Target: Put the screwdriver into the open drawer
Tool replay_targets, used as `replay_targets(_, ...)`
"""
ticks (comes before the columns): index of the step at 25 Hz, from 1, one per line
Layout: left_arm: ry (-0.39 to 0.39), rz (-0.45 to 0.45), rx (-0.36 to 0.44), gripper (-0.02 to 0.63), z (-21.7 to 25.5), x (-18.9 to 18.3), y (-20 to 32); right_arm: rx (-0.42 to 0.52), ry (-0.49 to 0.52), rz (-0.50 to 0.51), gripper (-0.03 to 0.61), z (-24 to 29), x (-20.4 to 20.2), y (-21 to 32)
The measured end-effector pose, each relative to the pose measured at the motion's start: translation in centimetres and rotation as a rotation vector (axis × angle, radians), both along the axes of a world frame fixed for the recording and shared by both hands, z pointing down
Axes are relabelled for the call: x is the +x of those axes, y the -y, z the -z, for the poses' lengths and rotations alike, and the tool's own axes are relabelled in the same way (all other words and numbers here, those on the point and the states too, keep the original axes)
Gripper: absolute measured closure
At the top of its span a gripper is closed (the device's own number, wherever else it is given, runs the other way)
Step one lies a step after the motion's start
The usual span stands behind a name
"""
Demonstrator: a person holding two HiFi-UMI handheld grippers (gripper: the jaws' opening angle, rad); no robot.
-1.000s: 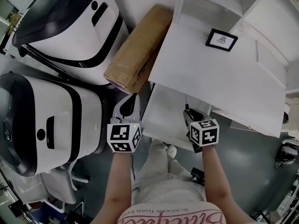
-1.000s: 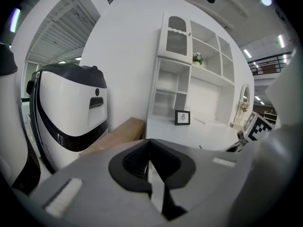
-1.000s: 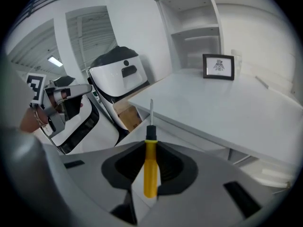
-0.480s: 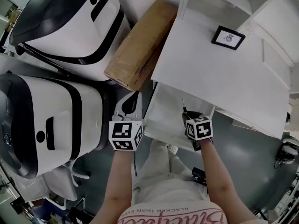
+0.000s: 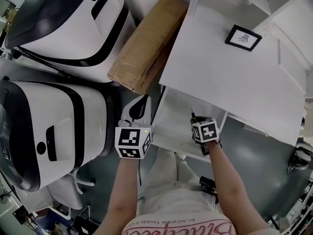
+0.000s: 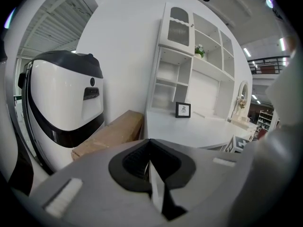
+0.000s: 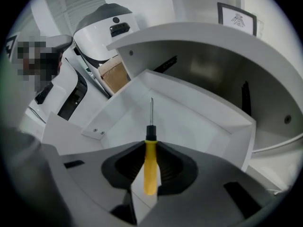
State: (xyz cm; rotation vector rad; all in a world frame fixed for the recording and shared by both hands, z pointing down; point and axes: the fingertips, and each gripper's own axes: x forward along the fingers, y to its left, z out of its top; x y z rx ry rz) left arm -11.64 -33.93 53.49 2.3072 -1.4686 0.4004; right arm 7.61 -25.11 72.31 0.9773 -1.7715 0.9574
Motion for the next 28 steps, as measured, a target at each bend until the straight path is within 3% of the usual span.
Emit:
replay_targets(15,0.012,-0.047,-0.025,0.604,-1.7,1.0,0.2,-0.122,-0.063,-0.056,0.502,-6.1,0.5,-0.3)
replay_targets(28,0.011,-0.034,-0.044,0.604,-2.4,0.6,0.0,-0.151,-0.087,-0.076,0.499,-7.9,0.6,-0.1)
